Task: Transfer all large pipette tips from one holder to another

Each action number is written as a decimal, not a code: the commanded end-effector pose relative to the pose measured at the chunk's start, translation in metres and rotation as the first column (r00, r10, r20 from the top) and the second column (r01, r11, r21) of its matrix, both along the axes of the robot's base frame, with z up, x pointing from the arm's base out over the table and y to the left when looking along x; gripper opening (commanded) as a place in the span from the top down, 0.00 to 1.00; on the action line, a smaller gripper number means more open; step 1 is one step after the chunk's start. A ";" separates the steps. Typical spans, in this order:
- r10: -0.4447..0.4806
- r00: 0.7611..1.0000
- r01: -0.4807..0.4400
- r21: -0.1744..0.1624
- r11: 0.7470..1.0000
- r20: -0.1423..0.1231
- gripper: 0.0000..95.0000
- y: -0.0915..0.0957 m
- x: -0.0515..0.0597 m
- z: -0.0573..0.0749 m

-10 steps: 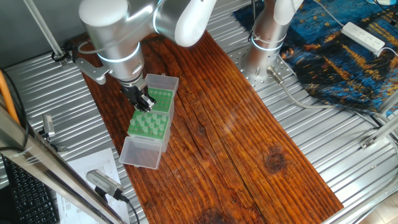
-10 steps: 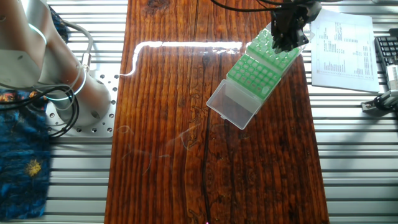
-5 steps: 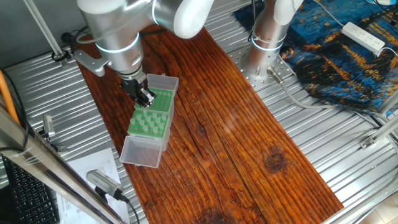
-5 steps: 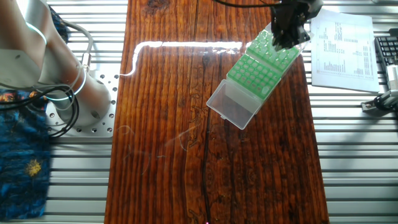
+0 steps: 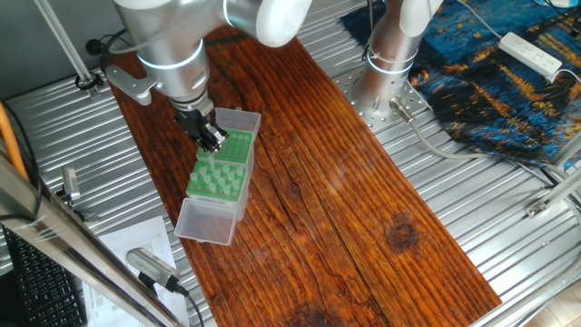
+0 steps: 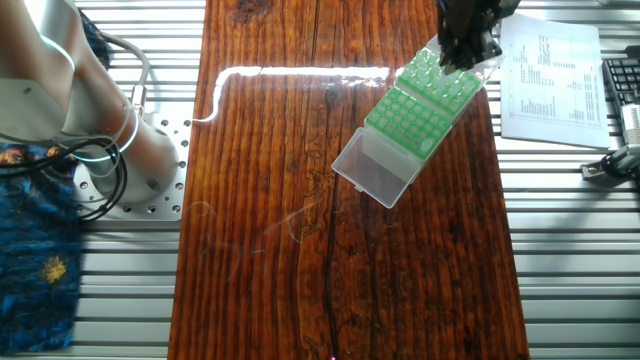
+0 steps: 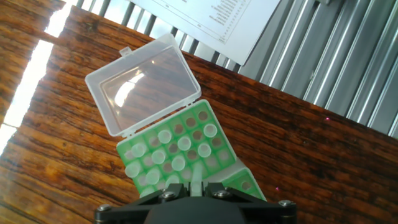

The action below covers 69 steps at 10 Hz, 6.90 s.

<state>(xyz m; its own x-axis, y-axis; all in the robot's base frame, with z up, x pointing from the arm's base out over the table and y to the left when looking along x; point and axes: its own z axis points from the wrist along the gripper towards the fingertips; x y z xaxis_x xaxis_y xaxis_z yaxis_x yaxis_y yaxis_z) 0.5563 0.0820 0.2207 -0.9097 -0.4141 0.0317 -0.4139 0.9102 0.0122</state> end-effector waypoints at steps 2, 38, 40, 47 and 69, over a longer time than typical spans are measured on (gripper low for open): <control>0.017 1.000 -0.017 -0.002 1.000 -0.004 1.00 -0.001 0.000 0.002; 0.092 0.994 -0.092 0.001 0.996 -0.056 1.00 -0.088 -0.021 0.094; 0.092 0.994 -0.092 0.002 0.996 -0.055 1.00 -0.088 -0.025 0.089; 0.086 0.995 -0.086 0.001 0.996 -0.045 1.00 -0.085 -0.033 0.075; 0.081 0.996 -0.081 0.001 0.997 -0.033 0.80 -0.089 -0.038 0.063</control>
<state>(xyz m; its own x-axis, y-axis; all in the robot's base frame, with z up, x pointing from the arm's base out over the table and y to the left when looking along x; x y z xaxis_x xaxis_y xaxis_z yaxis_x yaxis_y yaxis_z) 0.5183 -0.0070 0.2833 -0.8715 -0.4864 0.0621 -0.4857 0.8737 0.0269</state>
